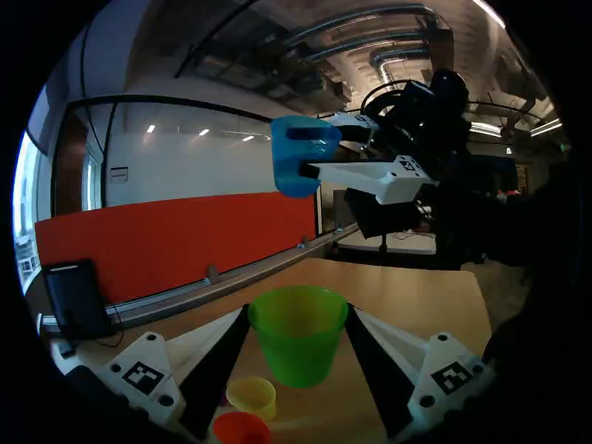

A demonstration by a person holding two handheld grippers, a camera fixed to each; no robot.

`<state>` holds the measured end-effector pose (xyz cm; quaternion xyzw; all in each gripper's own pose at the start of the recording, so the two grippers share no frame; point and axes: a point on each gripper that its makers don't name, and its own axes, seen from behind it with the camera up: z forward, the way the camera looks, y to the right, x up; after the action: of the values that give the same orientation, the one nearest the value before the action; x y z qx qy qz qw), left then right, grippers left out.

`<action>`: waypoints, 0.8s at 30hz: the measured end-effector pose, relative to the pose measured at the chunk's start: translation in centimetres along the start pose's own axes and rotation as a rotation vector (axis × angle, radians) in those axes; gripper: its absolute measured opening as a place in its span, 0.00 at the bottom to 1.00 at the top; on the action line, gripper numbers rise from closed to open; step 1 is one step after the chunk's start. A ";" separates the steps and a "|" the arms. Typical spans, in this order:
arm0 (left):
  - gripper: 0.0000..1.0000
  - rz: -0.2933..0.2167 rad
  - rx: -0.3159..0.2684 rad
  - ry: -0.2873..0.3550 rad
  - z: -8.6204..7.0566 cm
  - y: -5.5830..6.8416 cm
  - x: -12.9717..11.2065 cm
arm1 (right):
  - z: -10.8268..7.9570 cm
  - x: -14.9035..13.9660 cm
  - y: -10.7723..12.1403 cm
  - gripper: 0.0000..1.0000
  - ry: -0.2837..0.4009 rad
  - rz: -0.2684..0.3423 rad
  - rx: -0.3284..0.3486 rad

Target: Pour water

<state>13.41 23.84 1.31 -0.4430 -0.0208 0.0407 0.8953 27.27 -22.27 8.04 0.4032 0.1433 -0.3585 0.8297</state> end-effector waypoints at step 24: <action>0.90 -0.006 -0.032 0.001 0.2 1.2 -0.1 | 2.0 1.4 1.3 0.88 -0.013 -0.274 -0.019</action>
<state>13.25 24.71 0.53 -0.4573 -0.0225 0.0376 0.8882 29.10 -23.99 9.33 0.3696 0.1950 -0.4696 0.7778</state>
